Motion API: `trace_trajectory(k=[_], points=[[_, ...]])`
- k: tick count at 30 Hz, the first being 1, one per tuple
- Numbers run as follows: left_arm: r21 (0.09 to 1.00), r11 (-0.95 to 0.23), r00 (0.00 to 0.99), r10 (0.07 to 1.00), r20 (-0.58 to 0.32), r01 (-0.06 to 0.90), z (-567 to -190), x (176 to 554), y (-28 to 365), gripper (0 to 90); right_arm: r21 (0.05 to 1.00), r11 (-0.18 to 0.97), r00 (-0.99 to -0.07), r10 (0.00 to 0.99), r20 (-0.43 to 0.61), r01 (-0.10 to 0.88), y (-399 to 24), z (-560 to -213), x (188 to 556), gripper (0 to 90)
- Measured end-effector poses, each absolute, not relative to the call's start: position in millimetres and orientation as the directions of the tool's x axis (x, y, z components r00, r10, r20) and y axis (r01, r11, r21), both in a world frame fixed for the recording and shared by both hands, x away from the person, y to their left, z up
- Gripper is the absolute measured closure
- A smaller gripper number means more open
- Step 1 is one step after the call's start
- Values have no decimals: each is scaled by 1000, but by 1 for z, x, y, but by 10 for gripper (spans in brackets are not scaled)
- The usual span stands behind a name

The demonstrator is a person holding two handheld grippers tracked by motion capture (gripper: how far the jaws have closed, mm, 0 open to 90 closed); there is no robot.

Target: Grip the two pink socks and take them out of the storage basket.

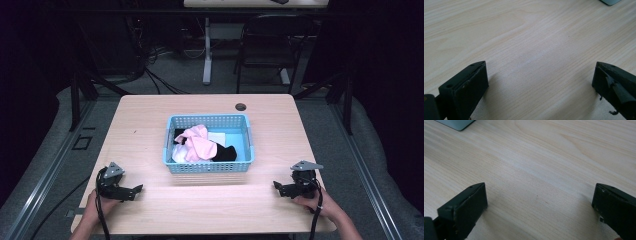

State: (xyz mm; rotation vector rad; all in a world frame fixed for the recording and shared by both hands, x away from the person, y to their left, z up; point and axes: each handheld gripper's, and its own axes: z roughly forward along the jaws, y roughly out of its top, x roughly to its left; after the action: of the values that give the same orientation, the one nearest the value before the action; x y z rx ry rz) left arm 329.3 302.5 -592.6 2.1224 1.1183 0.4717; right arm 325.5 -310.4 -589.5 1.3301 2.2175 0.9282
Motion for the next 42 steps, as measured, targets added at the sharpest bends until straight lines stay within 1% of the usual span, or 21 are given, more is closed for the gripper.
trace_trajectory(k=[10, 13, 17, 20, 23, 28, 30, 31, 34, 38, 42], points=[[708, -398, 560, 829, 5, 583, -592, 329, 303, 1, 709, 330, -471, 882, 3, 623, -310, -589, 325, 0], [682, -413, 554, 832, 14, 604, -588, 331, 302, 0, 707, 330, -469, 883, 4, 625, -310, -589, 325, 0], [664, -435, 557, 830, 34, 609, -582, 332, 301, 0, 711, 326, -468, 884, 4, 623, -310, -590, 325, 0], [658, -421, 560, 828, -1, 624, -575, 333, 298, 0, 710, 326, -467, 884, 5, 625, -310, -589, 325, 0], [650, -428, 566, 825, -3, 627, -569, 332, 295, 0, 709, 330, -470, 882, 3, 624, -310, -589, 325, 0], [618, -431, 575, 817, -42, 657, -553, 332, 291, 0, 710, 326, -468, 884, 6, 625, -310, -589, 325, 0], [616, -427, 573, 818, -47, 661, -549, 332, 290, 0, 710, 326, -467, 884, 5, 625, -310, -589, 325, 0], [611, -428, 563, 826, -34, 666, -543, 333, 290, 0, 711, 326, -468, 883, 5, 623, -310, -590, 325, 0], [616, -400, 555, 829, -74, 679, -533, 336, 291, 0, 711, 326, -468, 884, 4, 623, -310, -590, 325, 0], [621, -393, 558, 825, -87, 678, -522, 339, 291, 0, 709, 325, -465, 885, 5, 626, -310, -589, 325, 0], [608, -408, 575, 812, -100, 681, -511, 344, 292, 0, 709, 323, -462, 887, 5, 627, -310, -589, 325, 0]])
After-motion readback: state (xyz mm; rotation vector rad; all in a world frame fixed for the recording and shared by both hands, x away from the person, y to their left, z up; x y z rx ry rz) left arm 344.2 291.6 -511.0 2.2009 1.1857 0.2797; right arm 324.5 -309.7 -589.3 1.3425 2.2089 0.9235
